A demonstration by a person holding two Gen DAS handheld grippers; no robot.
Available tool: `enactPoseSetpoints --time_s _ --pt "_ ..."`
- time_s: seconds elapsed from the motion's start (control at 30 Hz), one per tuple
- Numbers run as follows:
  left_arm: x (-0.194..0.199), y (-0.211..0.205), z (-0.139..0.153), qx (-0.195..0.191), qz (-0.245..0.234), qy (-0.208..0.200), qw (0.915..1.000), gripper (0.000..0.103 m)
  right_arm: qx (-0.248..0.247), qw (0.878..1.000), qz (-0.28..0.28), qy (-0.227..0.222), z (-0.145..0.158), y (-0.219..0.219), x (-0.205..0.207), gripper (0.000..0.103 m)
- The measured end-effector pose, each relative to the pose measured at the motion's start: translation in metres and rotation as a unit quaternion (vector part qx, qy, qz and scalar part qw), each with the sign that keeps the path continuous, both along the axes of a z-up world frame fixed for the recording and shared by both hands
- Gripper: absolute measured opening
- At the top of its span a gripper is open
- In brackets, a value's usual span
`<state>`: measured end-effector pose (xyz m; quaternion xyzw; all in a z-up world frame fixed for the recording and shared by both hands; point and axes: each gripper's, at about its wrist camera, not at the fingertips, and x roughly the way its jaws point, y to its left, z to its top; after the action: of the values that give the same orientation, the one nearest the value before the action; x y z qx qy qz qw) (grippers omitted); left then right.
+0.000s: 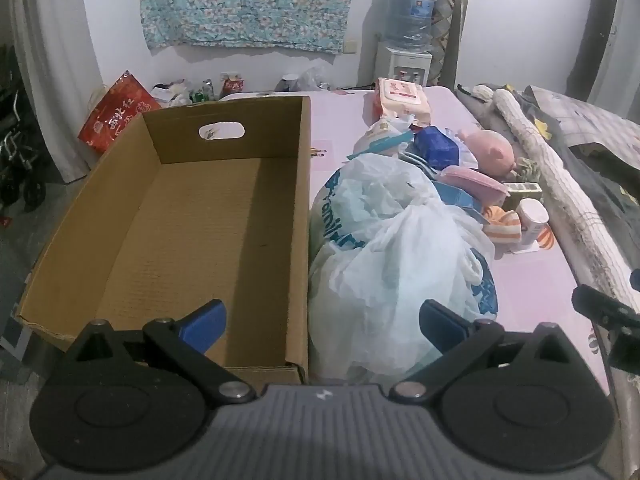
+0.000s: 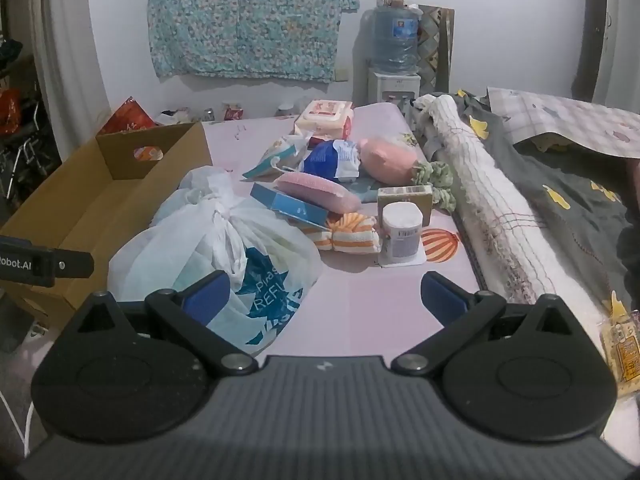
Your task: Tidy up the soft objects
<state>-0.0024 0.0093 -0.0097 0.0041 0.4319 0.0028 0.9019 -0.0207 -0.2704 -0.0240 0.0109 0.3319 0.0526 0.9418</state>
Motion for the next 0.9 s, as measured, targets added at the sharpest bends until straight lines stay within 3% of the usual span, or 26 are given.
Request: enactPoseSetpoints --time_s 0.9 --pt "-0.0002 -0.0010 0.0010 0.001 0.001 0.002 1.0000 0.103 -0.002 1.000 0.001 0.002 -0.0033 0.0012 -0.0016 0.102"
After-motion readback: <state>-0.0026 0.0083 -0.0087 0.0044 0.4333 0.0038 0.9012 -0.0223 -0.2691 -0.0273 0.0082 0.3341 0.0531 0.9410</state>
